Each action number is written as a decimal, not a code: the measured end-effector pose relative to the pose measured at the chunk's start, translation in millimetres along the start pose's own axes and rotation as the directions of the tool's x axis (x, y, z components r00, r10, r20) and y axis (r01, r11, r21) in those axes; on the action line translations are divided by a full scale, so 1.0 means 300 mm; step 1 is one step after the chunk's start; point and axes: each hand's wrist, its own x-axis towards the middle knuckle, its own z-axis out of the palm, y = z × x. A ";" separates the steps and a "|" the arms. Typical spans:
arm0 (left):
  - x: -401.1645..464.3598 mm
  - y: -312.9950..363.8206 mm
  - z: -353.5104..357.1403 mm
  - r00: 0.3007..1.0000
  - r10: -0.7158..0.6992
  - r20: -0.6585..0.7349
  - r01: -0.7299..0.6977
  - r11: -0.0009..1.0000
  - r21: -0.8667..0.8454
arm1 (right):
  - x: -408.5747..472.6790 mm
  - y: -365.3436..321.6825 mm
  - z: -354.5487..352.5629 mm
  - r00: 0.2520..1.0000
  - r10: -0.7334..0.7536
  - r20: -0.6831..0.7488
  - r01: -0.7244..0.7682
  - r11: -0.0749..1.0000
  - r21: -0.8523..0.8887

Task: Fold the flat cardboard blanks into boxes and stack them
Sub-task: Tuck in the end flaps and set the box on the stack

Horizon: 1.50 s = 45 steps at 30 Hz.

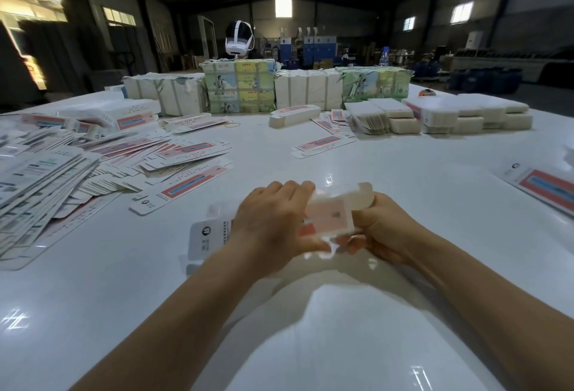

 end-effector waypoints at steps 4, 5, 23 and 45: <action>0.011 -0.001 -0.005 0.995 -0.019 -0.102 0.019 1.000 -0.001 | -0.006 -0.008 0.004 0.999 0.040 -0.024 -0.040 0.999 -0.028; 0.013 -0.001 -0.005 0.995 -0.057 -0.080 0.056 0.998 -0.013 | -0.009 -0.015 0.006 0.998 0.062 -0.017 -0.062 0.998 -0.017; 0.033 -0.035 0.004 0.902 -0.386 0.195 0.426 0.868 -0.255 | -0.043 0.024 0.101 0.685 -0.695 -0.219 0.265 0.519 -0.813; 0.017 -0.025 0.039 0.946 -0.214 0.242 0.218 0.976 0.008 | -0.044 0.037 0.161 0.879 -0.454 -0.149 0.236 0.683 -0.691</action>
